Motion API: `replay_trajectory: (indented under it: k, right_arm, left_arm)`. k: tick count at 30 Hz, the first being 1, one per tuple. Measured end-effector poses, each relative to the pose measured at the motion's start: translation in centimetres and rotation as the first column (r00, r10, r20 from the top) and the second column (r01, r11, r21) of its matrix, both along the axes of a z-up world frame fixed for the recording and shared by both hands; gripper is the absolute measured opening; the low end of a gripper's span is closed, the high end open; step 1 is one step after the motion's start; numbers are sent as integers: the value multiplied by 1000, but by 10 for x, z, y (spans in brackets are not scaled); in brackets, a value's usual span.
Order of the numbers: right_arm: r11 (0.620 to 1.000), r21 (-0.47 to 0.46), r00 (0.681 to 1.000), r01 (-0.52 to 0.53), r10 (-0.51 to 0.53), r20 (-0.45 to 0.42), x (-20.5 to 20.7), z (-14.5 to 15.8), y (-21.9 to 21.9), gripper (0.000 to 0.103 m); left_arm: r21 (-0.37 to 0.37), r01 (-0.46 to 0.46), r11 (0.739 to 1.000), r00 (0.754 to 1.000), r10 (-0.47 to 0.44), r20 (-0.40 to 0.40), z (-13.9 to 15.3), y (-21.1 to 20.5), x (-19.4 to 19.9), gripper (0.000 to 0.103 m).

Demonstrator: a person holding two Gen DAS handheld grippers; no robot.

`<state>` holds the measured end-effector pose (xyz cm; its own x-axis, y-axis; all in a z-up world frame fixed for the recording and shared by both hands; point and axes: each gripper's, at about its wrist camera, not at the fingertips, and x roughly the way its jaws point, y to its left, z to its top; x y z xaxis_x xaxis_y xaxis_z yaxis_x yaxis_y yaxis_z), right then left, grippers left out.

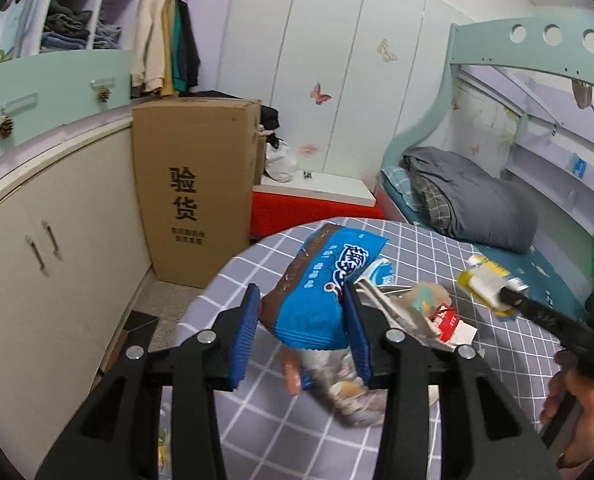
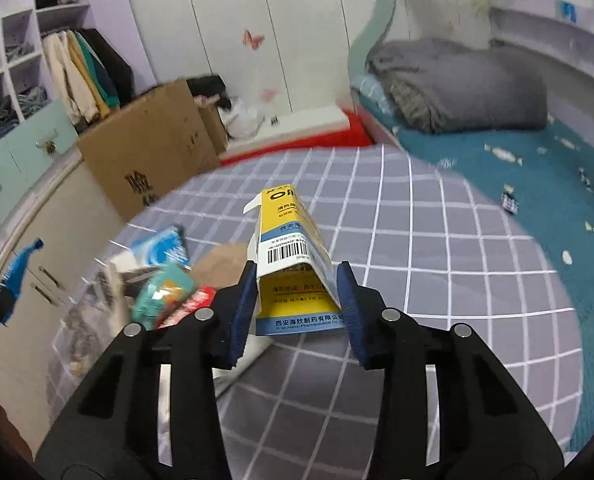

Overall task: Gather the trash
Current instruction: 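Carry the blue wrapper and yellow box over the wastebasket and release the wrapper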

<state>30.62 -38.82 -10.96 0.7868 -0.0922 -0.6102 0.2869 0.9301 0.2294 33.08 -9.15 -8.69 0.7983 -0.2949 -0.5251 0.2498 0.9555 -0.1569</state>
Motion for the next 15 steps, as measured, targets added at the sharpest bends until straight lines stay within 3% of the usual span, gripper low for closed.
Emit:
replay_trajectory:
  k: [8,15]
  right_arm:
    - [989,-7,982,-145,145,118,-27,53,69,39]
    - [921,3,911,-391,386,144,-29,68,182,39]
  left_arm:
    - [-43,-88,995,996,89,20,12,64,-30,41]
    - [-66,-206,976,978,207,4,6,143,-53,41]
